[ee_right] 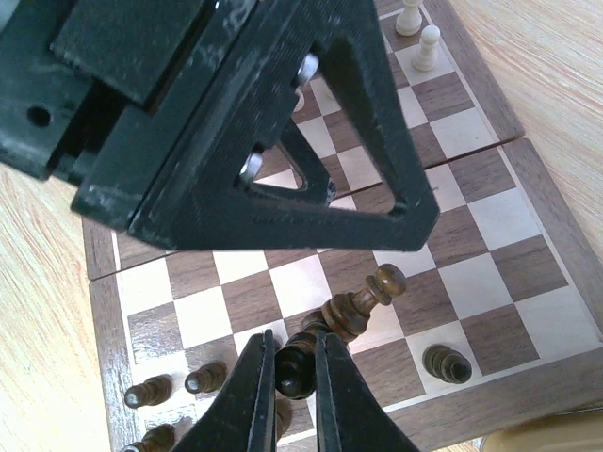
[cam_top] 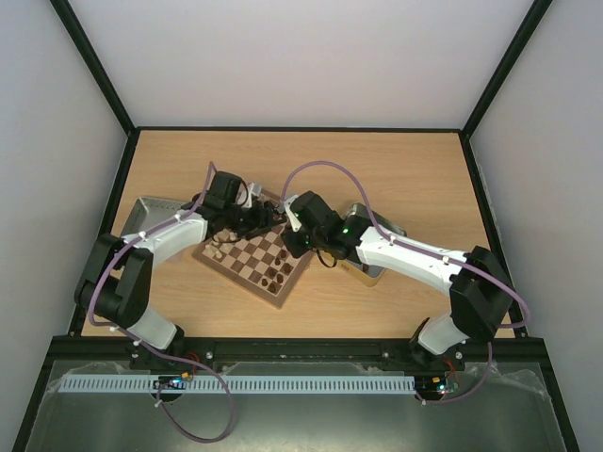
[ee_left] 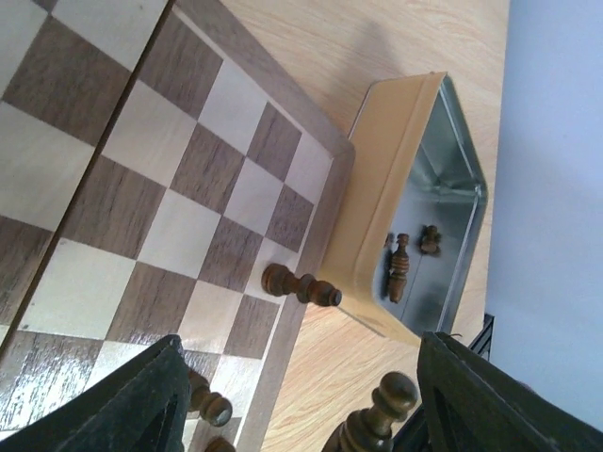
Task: Set up the chess pieces on the board
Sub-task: Pick up the chess piece from the chessboard.
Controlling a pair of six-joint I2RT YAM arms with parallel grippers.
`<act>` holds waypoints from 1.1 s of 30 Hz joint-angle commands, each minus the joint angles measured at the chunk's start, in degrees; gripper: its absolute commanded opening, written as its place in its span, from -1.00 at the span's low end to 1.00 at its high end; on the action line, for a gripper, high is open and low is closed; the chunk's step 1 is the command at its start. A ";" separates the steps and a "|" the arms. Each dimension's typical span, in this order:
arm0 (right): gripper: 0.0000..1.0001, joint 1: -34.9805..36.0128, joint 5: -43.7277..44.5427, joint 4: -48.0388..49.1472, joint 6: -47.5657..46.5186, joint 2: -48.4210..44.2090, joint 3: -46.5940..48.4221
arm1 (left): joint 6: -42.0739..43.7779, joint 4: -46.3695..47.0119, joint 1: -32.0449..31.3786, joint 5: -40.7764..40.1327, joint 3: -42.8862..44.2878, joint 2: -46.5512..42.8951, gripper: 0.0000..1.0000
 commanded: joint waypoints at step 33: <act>-0.88 0.40 0.51 -2.21 -4.07 -3.13 -0.53 | 8.00 -4.56 0.33 11.10 3.83 2.57 -0.18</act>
